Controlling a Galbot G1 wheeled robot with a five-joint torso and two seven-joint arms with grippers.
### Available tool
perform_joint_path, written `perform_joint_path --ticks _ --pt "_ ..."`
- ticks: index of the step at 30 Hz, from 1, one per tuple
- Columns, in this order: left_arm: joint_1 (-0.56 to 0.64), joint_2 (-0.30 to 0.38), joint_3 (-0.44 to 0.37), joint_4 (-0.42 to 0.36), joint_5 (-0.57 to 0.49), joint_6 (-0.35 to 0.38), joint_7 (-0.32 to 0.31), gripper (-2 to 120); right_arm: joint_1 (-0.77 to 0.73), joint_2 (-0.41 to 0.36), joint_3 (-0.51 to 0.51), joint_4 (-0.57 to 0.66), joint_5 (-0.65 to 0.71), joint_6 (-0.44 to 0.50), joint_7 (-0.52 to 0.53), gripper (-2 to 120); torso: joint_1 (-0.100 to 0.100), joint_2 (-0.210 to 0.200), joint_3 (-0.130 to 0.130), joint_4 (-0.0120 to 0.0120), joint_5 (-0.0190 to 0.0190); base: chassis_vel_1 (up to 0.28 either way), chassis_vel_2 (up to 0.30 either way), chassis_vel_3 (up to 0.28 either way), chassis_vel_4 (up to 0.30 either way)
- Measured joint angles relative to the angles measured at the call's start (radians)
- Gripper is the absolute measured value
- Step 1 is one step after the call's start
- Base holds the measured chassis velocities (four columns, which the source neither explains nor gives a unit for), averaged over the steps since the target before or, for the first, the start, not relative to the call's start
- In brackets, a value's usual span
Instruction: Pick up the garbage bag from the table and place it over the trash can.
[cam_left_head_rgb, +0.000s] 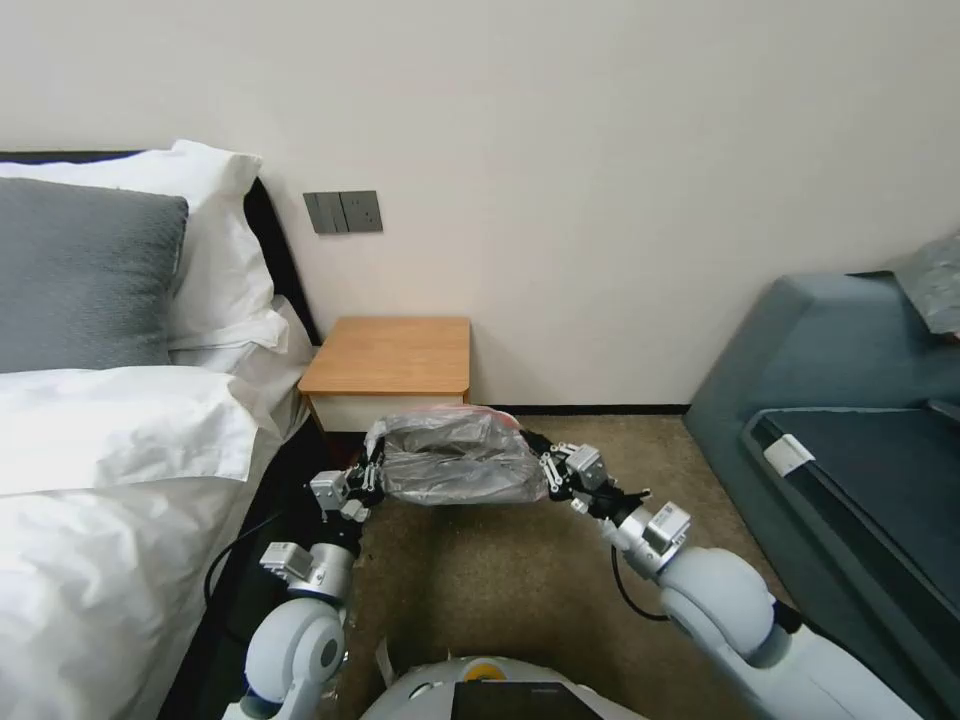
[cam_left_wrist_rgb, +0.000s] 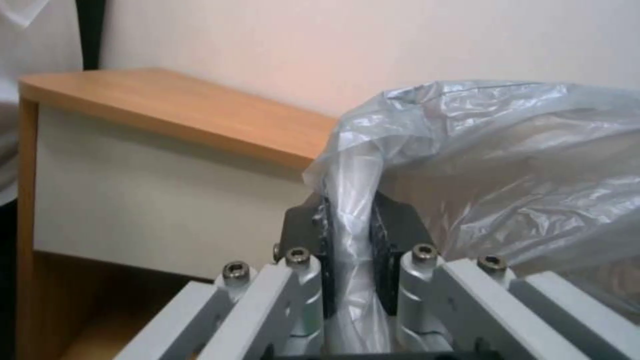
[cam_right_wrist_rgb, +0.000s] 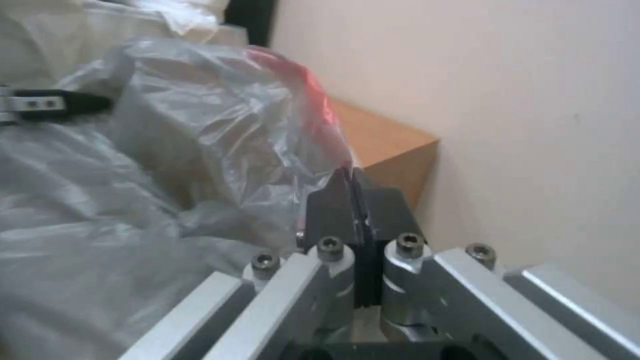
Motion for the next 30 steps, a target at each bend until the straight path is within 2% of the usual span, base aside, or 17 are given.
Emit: perform_joint_path --ticks 16,23,30 --pt "0.011 0.006 -0.006 0.005 -0.028 -0.082 0.110 9 0.086 -0.015 0.012 -0.063 0.005 0.008 0.030 0 0.000 0.000 0.000 0.0000 0.0000 0.000 0.000 0.000 0.000" --pt "0.015 0.004 -0.004 -0.018 -0.141 -0.086 0.127 9 0.093 -0.005 0.008 -0.102 -0.006 0.020 0.031 0 0.000 0.000 0.000 -0.0001 0.0000 0.000 0.000 0.000 0.000" --pt "0.024 0.002 0.000 -0.061 -0.265 -0.057 0.103 9 0.103 0.015 0.001 -0.144 -0.017 0.030 0.031 0 0.000 0.000 0.000 0.0000 0.0000 0.000 0.000 0.000 0.000"
